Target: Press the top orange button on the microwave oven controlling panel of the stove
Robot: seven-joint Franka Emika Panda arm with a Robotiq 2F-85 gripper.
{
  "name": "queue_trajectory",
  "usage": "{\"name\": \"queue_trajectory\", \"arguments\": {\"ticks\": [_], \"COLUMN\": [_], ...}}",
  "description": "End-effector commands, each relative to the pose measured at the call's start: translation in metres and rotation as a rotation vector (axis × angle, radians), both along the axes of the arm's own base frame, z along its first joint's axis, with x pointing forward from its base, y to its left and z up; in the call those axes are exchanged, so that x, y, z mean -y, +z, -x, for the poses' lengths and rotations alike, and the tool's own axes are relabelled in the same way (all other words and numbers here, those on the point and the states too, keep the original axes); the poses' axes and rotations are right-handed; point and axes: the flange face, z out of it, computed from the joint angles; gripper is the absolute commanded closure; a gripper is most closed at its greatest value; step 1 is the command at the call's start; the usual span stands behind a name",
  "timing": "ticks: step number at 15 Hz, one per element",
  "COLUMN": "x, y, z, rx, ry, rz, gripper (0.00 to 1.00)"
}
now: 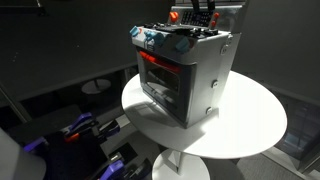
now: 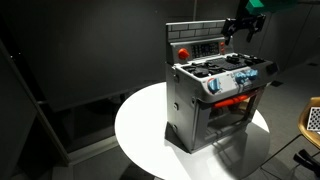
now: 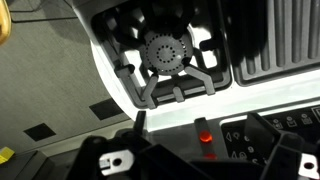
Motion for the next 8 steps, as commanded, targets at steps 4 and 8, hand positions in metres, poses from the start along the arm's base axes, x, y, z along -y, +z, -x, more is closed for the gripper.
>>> {"name": "queue_trajectory", "arguments": {"ticks": [4,8], "x": [0.019,0.025], "y": [-0.004,-0.011], "z": [-0.014,-0.022], "rx": [0.063,0.090], "ry": [-0.084,-0.117], "rz": [0.053,0.064], "gripper": [0.00,0.00]}}
